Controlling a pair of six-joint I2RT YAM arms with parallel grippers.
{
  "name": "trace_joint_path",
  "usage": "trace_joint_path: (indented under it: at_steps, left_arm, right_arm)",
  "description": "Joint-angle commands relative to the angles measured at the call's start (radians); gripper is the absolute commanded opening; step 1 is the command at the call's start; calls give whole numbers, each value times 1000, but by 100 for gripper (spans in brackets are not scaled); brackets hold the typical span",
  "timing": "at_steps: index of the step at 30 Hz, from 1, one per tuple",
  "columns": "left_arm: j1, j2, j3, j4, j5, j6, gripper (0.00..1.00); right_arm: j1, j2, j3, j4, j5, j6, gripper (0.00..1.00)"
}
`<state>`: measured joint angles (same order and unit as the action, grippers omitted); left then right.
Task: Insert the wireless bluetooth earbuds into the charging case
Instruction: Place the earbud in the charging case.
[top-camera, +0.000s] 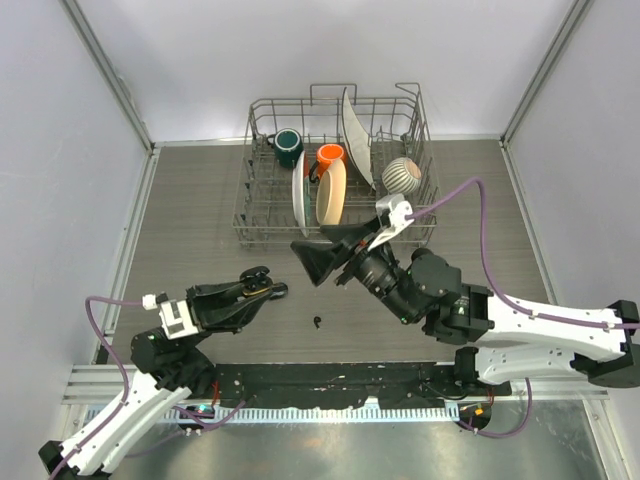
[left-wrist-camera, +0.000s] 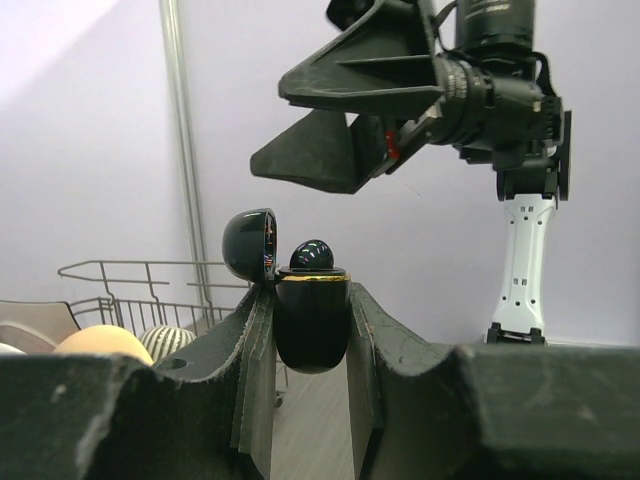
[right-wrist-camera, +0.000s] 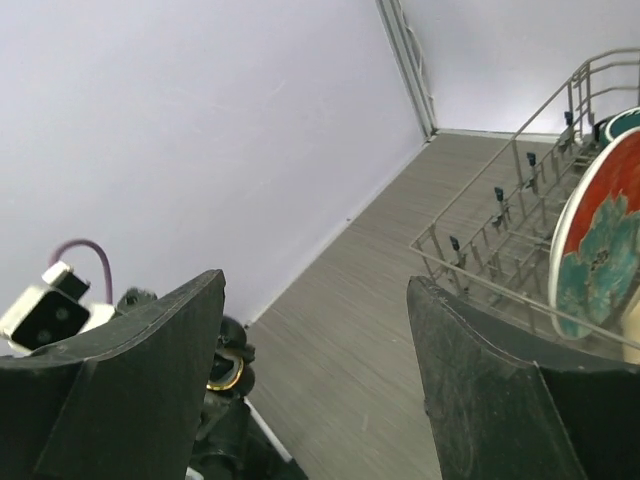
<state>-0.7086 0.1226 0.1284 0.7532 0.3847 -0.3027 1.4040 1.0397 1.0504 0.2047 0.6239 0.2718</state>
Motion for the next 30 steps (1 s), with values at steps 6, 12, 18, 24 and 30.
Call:
trace_joint_path:
  at_steps: [6, 12, 18, 24, 30]
  left_arm:
    - [1, 5, 0, 87, -10, 19, 0]
    - [0, 35, 4, 123, 0, 24, 0]
    - [0, 58, 14, 132, 17, 30, 0]
    - [0, 66, 17, 133, 26, 31, 0]
    - [0, 72, 16, 126, 33, 33, 0]
  right_arm:
    - [-95, 20, -7, -80, -383, 388, 79]
    - [-117, 77, 8, -64, -532, 469, 80]
    - [-157, 124, 13, -47, -605, 537, 81]
    - [-201, 135, -39, 48, -704, 627, 75]
    - [-244, 154, -50, 91, -817, 687, 62]
